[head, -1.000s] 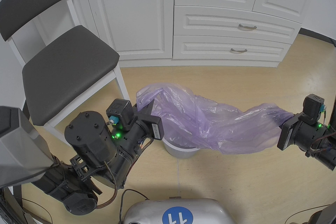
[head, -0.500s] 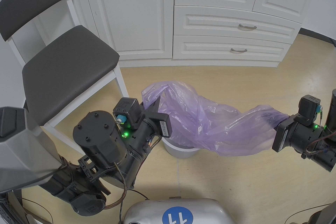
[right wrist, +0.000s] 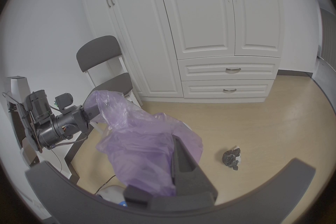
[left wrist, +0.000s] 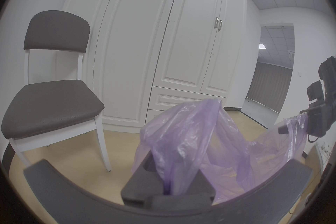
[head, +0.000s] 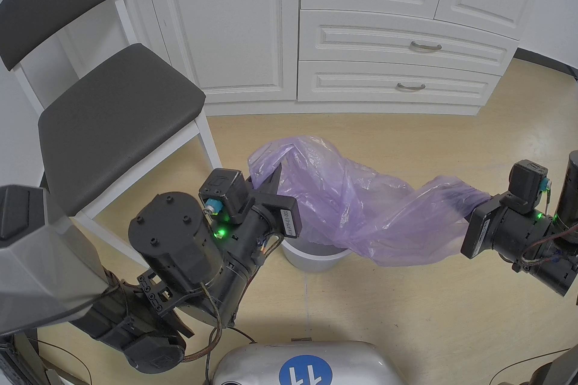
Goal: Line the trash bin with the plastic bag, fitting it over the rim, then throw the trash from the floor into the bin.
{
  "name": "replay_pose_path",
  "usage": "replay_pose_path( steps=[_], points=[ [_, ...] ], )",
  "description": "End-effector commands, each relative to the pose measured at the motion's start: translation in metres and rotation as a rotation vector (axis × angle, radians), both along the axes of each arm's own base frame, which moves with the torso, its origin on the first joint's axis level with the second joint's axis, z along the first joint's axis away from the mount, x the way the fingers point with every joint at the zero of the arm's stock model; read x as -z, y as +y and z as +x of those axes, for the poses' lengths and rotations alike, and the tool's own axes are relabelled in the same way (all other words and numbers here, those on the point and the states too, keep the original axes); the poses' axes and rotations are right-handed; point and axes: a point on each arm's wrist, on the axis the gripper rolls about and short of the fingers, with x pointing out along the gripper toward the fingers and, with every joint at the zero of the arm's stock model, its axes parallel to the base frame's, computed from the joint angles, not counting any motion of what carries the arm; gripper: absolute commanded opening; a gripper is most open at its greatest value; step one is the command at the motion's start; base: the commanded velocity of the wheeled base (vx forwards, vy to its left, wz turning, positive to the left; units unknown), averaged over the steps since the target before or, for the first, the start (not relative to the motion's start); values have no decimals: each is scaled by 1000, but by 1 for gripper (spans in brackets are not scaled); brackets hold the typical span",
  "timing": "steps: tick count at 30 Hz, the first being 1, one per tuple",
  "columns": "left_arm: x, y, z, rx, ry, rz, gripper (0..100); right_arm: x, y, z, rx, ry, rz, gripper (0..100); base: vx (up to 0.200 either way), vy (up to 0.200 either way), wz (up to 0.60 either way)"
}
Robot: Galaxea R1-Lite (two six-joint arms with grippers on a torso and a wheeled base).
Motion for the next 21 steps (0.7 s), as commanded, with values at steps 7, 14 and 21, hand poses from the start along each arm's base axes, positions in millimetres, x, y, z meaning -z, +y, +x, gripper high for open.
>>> replay_pose_path(
  steps=[7,14,21],
  points=[
    [-1,-3,1,5,-3,-10,0,0,6,1,-15,6,24,0,0,0,0],
    [-1,-4,1,6,-3,-19,0,-2,9,3,-16,12,58,0,0,0,0],
    [-1,-5,2,7,-2,-23,0,-4,17,9,-4,32,105,0,0,0,0]
  ],
)
